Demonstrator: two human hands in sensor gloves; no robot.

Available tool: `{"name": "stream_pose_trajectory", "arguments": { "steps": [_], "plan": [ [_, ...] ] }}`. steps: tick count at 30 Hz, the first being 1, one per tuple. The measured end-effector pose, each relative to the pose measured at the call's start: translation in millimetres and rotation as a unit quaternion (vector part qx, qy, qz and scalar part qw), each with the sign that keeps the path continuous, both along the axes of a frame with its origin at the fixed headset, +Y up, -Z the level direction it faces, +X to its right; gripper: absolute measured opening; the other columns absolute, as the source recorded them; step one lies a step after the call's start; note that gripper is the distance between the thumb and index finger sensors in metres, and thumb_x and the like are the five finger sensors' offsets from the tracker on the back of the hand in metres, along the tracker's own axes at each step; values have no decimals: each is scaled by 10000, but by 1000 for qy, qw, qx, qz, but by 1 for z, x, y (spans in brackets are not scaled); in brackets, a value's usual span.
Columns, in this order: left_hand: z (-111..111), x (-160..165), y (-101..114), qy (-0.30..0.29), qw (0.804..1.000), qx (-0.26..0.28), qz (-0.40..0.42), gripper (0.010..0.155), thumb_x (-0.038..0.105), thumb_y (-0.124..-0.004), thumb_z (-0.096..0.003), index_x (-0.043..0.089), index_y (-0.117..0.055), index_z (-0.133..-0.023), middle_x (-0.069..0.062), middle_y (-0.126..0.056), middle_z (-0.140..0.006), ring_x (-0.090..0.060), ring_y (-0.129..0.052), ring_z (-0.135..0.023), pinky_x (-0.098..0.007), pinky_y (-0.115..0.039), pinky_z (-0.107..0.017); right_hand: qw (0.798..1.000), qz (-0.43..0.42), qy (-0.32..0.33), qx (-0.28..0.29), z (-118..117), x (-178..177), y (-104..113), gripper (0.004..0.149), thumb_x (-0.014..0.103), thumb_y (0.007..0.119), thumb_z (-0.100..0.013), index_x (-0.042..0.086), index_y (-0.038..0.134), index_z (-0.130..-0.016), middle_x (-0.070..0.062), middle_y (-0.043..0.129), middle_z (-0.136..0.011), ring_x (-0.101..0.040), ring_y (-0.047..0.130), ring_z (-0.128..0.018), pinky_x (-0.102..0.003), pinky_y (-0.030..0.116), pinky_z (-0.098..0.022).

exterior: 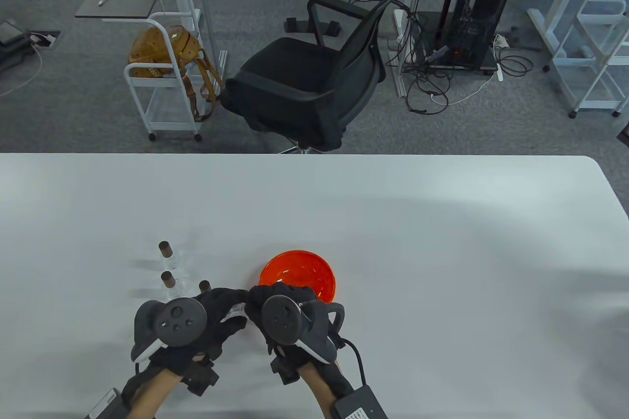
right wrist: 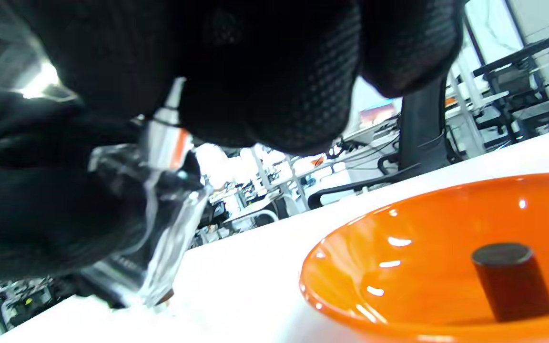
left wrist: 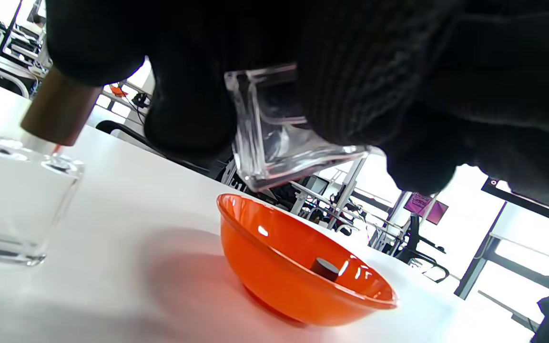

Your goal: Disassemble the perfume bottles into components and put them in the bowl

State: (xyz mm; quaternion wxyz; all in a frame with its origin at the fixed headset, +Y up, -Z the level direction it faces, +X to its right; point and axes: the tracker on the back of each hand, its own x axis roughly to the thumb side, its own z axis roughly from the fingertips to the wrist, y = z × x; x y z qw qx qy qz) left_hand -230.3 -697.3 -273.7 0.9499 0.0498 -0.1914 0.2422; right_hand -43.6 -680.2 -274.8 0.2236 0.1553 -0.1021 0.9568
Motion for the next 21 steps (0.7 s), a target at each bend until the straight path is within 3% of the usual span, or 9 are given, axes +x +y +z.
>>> {"name": "stream_pose_trajectory", "arguments": {
  "steps": [3, 5, 7, 12, 15, 16, 21],
  "plan": [
    [-1, -3, 4, 7, 1000, 2, 11, 542, 358, -934, -391, 166, -905, -897, -132, -1012, -850, -295, -1086, -600, -565, -813, -526, 999, -12, -1, -35, -1, -3, 3, 490, 375, 874, -363, 309, 781, -840, 25, 908, -819, -92, 1029, -537, -506, 800, -569],
    [-1, -5, 5, 7, 1000, 2, 17, 540, 355, -941, -389, 168, -910, -894, -132, -1014, -849, -299, -1085, -602, -565, -811, -528, 999, 1, -14, -29, -5, -8, 7, 469, 506, 810, -352, 315, 842, -780, 37, 1003, -673, -91, 1073, -435, -494, 834, -530],
    [0, -6, 4, 1, 1000, -2, 12, 540, 363, -936, -391, 175, -907, -896, -128, -1015, -853, -292, -1089, -609, -560, -816, -528, 999, 10, -27, -23, -6, -12, 10, 404, 472, 833, -350, 303, 900, -712, 48, 1046, -562, -77, 1078, -326, -483, 858, -492],
    [-1, -8, 1, 9, 1000, -7, 14, 541, 359, -934, -393, 168, -904, -898, -133, -1011, -853, -295, -1085, -607, -563, -812, -528, 999, -5, -1, -47, -2, -13, 0, 485, 388, 868, -356, 300, 781, -826, 21, 916, -794, -93, 1028, -510, -509, 802, -559],
    [-2, -6, 0, -7, 1000, -6, 11, 541, 362, -936, -392, 172, -903, -897, -131, -1009, -856, -294, -1085, -609, -562, -812, -526, 1000, -5, -11, -15, -1, -7, -4, 455, 504, 791, -359, 321, 845, -773, 52, 1000, -648, -71, 1062, -402, -487, 839, -525],
    [1, -4, 0, -11, 1000, -5, -1, 543, 364, -935, -391, 178, -900, -900, -128, -1008, -859, -291, -1085, -615, -560, -813, -528, 1000, -21, -11, -11, 0, -5, -5, 428, 484, 800, -360, 319, 865, -750, 54, 1014, -607, -71, 1062, -366, -487, 844, -515],
    [2, 0, -1, -10, 1000, 5, -20, 541, 367, -927, -393, 180, -896, -899, -128, -1006, -857, -286, -1085, -611, -556, -814, -527, 1000, -4, 12, -16, 5, -2, -9, 497, 396, 866, -353, 300, 770, -831, 33, 919, -784, -78, 1033, -498, -500, 813, -553]
  ]
}}
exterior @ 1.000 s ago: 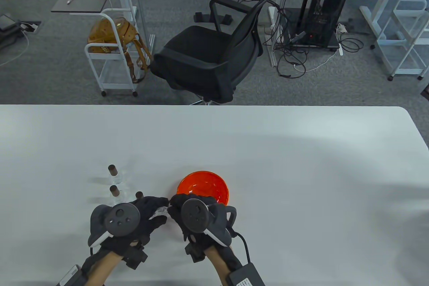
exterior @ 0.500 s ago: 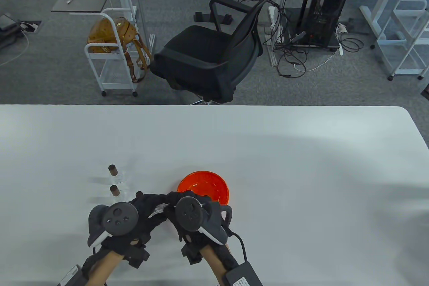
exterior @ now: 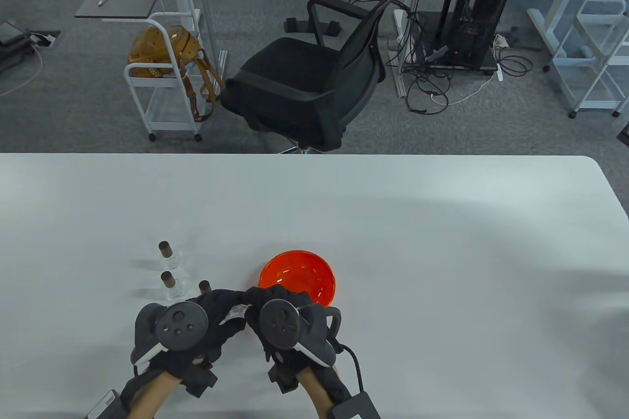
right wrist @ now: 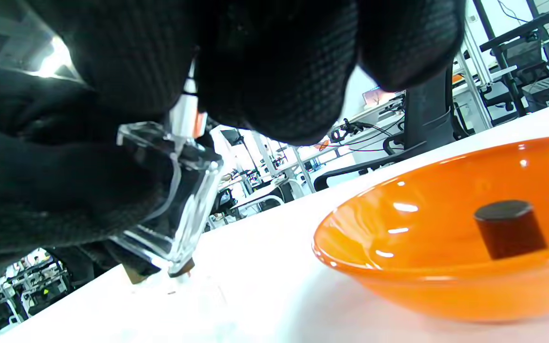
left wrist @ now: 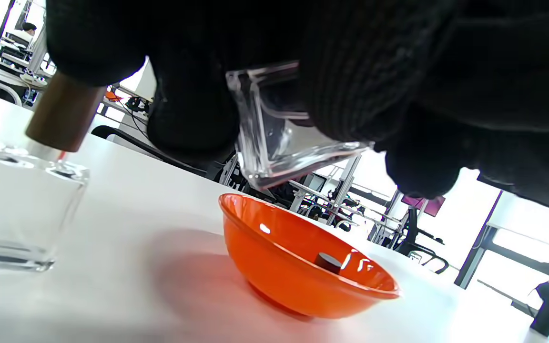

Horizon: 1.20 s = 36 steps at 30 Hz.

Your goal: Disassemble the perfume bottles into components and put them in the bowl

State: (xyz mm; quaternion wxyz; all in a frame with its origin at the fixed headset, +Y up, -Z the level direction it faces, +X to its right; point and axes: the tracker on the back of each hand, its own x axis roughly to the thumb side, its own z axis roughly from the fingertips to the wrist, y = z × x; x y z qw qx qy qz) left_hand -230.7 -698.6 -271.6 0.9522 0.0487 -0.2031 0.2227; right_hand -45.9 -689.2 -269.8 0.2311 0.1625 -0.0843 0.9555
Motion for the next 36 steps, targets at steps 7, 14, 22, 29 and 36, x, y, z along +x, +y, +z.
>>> {"name": "stream_pose_trajectory", "arguments": {
  "steps": [7, 14, 22, 29, 36],
  "plan": [
    [-1, 1, -2, 1, 1000, -3, 0, 538, 368, -926, -396, 183, -893, -900, -129, -1001, -860, -285, -1082, -614, -553, -812, -529, 1000, 0, -4, 4, -2, 1, -2, 480, 416, 863, -348, 309, 796, -812, 45, 952, -734, -79, 1045, -470, -496, 820, -548],
    [1, 0, -2, -6, 1000, -8, 7, 538, 374, -928, -394, 186, -896, -897, -110, -1006, -860, -285, -1086, -618, -554, -814, -528, 1000, 7, -6, 23, 0, 0, -2, 416, 450, 831, -351, 334, 858, -749, 54, 1001, -634, -69, 1054, -388, -487, 835, -529],
    [0, -1, -3, -3, 1000, -14, 8, 539, 375, -930, -393, 187, -898, -897, -129, -1004, -860, -289, -1085, -620, -555, -812, -531, 999, 19, -11, 38, 1, -2, -2, 405, 468, 817, -356, 345, 880, -736, 70, 1019, -589, -70, 1057, -358, -485, 839, -526],
    [-2, -3, -4, 1, 1000, -23, 17, 539, 372, -929, -395, 182, -897, -898, -128, -1002, -861, -295, -1081, -624, -559, -807, -534, 998, 30, -11, 47, 1, -2, -4, 431, 490, 794, -359, 344, 855, -760, 64, 992, -673, -71, 1060, -432, -486, 831, -544],
    [-4, -1, -3, 3, 1000, -14, 17, 538, 376, -922, -396, 181, -898, -896, -135, -1007, -852, -290, -1086, -615, -556, -812, -529, 999, 25, -5, 34, 0, -2, -4, 467, 393, 861, -356, 323, 791, -813, 45, 917, -785, -74, 1032, -506, -497, 809, -565]
  ]
}}
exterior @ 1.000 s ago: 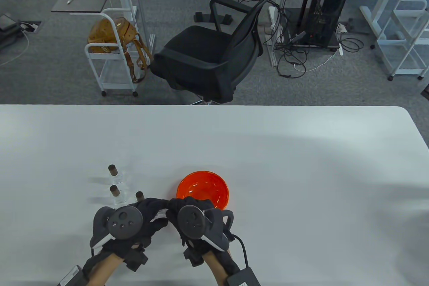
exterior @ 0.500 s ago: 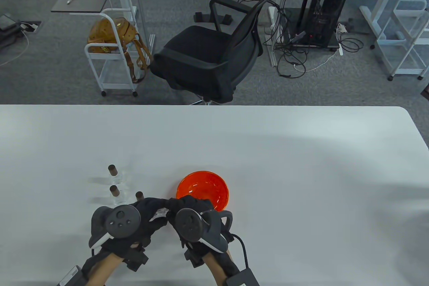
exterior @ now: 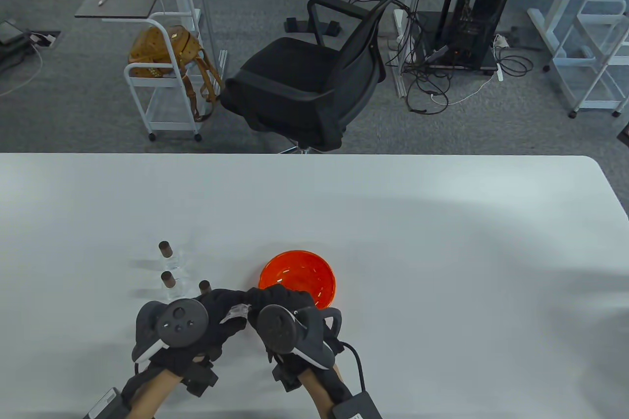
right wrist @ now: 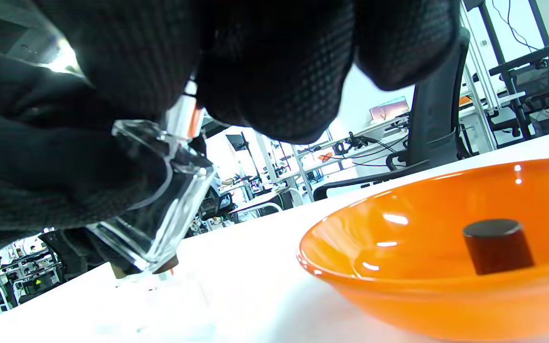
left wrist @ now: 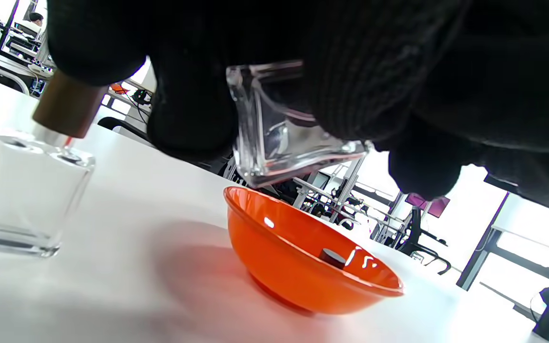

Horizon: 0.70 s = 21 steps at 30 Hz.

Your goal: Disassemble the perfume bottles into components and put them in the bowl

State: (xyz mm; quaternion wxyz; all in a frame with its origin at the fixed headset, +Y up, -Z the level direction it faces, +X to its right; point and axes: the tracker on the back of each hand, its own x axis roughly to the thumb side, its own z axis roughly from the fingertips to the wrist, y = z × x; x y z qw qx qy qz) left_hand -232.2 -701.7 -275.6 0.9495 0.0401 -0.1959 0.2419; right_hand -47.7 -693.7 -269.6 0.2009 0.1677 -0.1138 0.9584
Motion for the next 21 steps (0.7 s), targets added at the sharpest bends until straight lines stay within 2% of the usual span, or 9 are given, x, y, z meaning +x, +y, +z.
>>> {"name": "stream_pose_trajectory", "arguments": {
  "steps": [2, 4, 9, 11, 13, 17, 18, 20, 21],
  "plan": [
    [0, 0, 0, 0, 1000, -3, 2, 541, 376, -928, -392, 182, -898, -897, -131, -1005, -858, -294, -1084, -621, -558, -810, -531, 1000, 7, -9, 16, 0, 1, 0, 429, 471, 811, -361, 342, 845, -769, 62, 981, -689, -73, 1056, -443, -490, 827, -547],
    [2, 2, -1, -7, 1000, -5, -8, 538, 378, -928, -393, 187, -899, -895, -131, -1006, -858, -290, -1085, -622, -556, -811, -531, 1000, 5, -9, 12, -1, 1, 1, 403, 469, 820, -354, 343, 882, -732, 71, 1017, -600, -65, 1059, -365, -482, 842, -528],
    [1, 2, -1, 4, 1000, -4, -2, 539, 378, -922, -394, 182, -896, -896, -115, -1007, -855, -290, -1087, -613, -555, -813, -530, 1000, 0, 4, -8, -2, 2, 0, 477, 394, 872, -351, 318, 792, -815, 46, 923, -781, -75, 1039, -499, -495, 815, -558],
    [0, 1, -2, 5, 1000, -6, 1, 540, 377, -928, -393, 183, -897, -896, -132, -1005, -856, -295, -1084, -620, -557, -810, -530, 1000, 4, -7, 7, -2, 1, 0, 433, 475, 811, -359, 331, 852, -765, 57, 988, -683, -76, 1066, -434, -488, 833, -541],
    [1, 1, -3, 0, 1000, -11, -6, 538, 379, -926, -394, 190, -895, -897, -110, -1004, -862, -292, -1084, -625, -556, -810, -535, 1000, 4, -6, 5, -2, 0, -1, 412, 464, 824, -353, 332, 876, -740, 61, 1017, -603, -68, 1064, -365, -483, 843, -526],
    [2, -1, 1, 5, 1000, 3, 3, 539, 378, -923, -394, 181, -897, -896, -114, -1006, -855, -294, -1087, -615, -557, -812, -529, 1000, -10, 6, -10, 0, 1, 0, 475, 387, 868, -352, 319, 790, -816, 44, 923, -784, -72, 1040, -506, -491, 817, -558],
    [2, -1, 2, 5, 1000, 0, 6, 538, 378, -922, -395, 185, -895, -897, -135, -1004, -856, -293, -1085, -619, -558, -810, -531, 1000, -15, 4, -9, 0, 1, 0, 463, 393, 865, -354, 328, 797, -807, 44, 931, -773, -73, 1043, -497, -491, 820, -554],
    [4, -2, 2, 1, 1000, 1, 6, 540, 377, -929, -392, 184, -898, -896, -131, -1004, -858, -298, -1083, -623, -559, -808, -533, 1000, -21, -2, 5, 0, 3, 2, 427, 485, 804, -355, 342, 862, -753, 64, 1006, -640, -67, 1068, -397, -482, 844, -528],
    [5, -1, 2, -3, 1000, 3, -5, 539, 380, -926, -392, 189, -897, -895, -111, -1006, -859, -294, -1086, -623, -556, -811, -532, 1000, -30, -3, 1, -1, 3, 3, 407, 470, 817, -351, 337, 887, -730, 63, 1021, -602, -71, 1066, -363, -483, 844, -523]
  ]
}}
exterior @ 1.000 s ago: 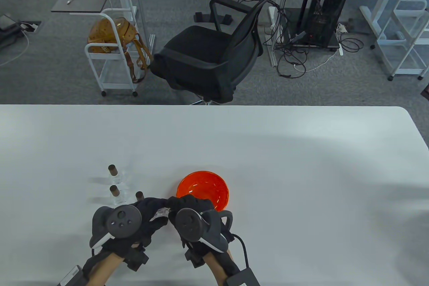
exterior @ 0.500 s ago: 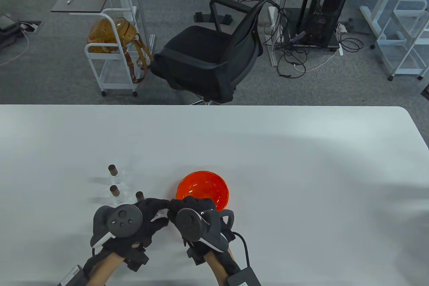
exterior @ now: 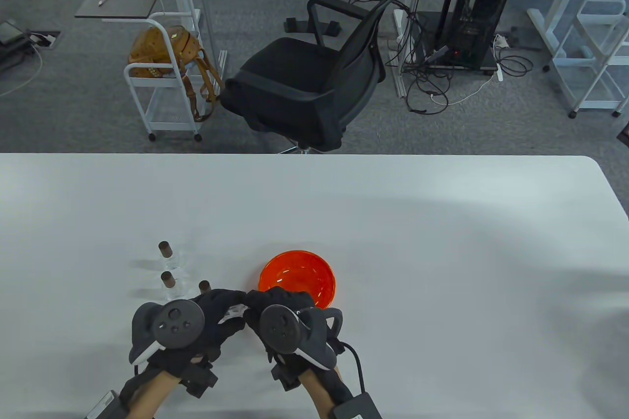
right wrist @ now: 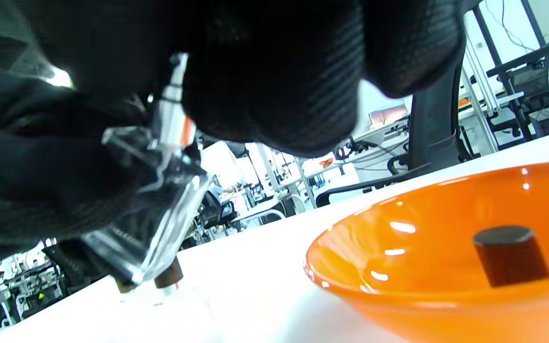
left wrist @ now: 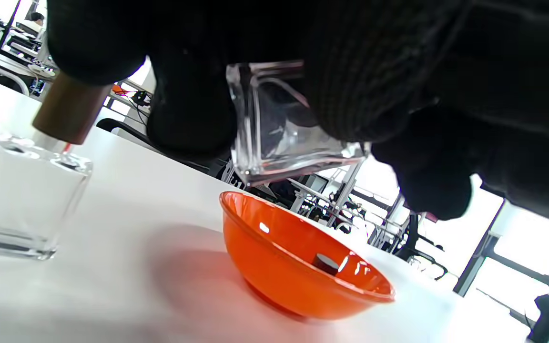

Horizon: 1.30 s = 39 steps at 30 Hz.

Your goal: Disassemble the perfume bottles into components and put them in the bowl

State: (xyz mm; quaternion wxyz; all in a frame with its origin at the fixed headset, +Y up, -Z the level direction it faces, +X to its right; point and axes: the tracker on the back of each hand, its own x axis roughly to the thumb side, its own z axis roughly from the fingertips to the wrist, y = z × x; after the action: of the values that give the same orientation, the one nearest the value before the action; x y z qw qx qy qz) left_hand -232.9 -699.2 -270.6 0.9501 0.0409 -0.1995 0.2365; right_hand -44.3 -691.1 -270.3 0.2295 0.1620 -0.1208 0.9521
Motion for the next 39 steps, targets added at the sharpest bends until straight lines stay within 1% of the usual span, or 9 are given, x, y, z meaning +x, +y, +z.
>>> {"name": "stream_pose_trajectory", "arguments": {
  "steps": [5, 9, 14, 18, 23, 28, 32, 37, 39],
  "plan": [
    [-2, 1, 1, 5, 1000, 6, 6, 537, 378, -921, -395, 183, -897, -895, -135, -1006, -853, -294, -1086, -617, -557, -810, -531, 1000, 6, 11, -16, -1, 1, -1, 483, 390, 873, -350, 319, 787, -819, 48, 920, -787, -71, 1038, -504, -490, 818, -558],
    [-2, 0, 0, 0, 1000, -2, 1, 539, 378, -925, -394, 187, -896, -897, -112, -1003, -862, -295, -1084, -625, -557, -808, -536, 1000, 0, -1, -8, -2, 1, 0, 411, 463, 822, -354, 335, 880, -740, 69, 1016, -603, -66, 1060, -360, -481, 843, -527],
    [-2, 0, 0, 4, 1000, 5, 5, 537, 377, -919, -397, 180, -896, -897, -116, -1006, -855, -296, -1086, -617, -558, -809, -532, 1000, 7, 11, -20, -1, 0, -2, 470, 390, 874, -350, 321, 797, -809, 47, 920, -775, -70, 1030, -495, -494, 813, -562],
    [-1, 0, -1, -4, 1000, -1, -6, 538, 379, -925, -394, 187, -897, -896, -112, -1006, -859, -297, -1084, -625, -558, -808, -535, 1000, 5, 2, -10, -1, 0, -2, 409, 468, 814, -354, 337, 885, -735, 69, 1008, -626, -70, 1058, -378, -485, 837, -532],
    [-2, 0, 0, 1, 1000, 6, 0, 538, 378, -920, -396, 183, -896, -896, -115, -1005, -857, -297, -1085, -620, -558, -808, -533, 1000, 15, 14, -14, 1, -1, -2, 464, 385, 867, -354, 325, 796, -808, 47, 900, -796, -85, 1020, -530, -495, 805, -567],
    [0, -1, -1, -4, 1000, 1, -7, 539, 382, -925, -393, 186, -898, -896, -113, -1006, -858, -296, -1084, -624, -556, -809, -535, 1000, 15, 8, -8, 0, -1, -3, 411, 457, 830, -345, 340, 884, -735, 70, 1012, -594, -68, 1051, -351, -481, 843, -522],
    [-3, -1, -1, 2, 1000, 9, -4, 538, 380, -917, -397, 182, -894, -897, -114, -1004, -857, -297, -1085, -619, -558, -808, -533, 1000, 26, 12, -6, 1, -3, -2, 479, 388, 872, -352, 320, 783, -818, 50, 909, -777, -83, 1022, -512, -494, 807, -564],
    [-3, -1, -4, -5, 1000, -2, -4, 538, 381, -921, -396, 184, -896, -896, -116, -1007, -854, -299, -1086, -621, -558, -808, -532, 1000, 26, 3, 0, -1, -3, -3, 398, 448, 831, -359, 346, 877, -740, 72, 994, -645, -69, 1053, -401, -482, 836, -537],
    [-2, -1, -3, 1, 1000, 2, -8, 537, 381, -918, -397, 182, -896, -896, -116, -1005, -856, -296, -1086, -619, -558, -809, -533, 1000, 25, 13, -11, 0, -3, -4, 460, 410, 862, -349, 335, 808, -800, 65, 937, -740, -81, 1036, -490, -490, 817, -559]
  ]
}}
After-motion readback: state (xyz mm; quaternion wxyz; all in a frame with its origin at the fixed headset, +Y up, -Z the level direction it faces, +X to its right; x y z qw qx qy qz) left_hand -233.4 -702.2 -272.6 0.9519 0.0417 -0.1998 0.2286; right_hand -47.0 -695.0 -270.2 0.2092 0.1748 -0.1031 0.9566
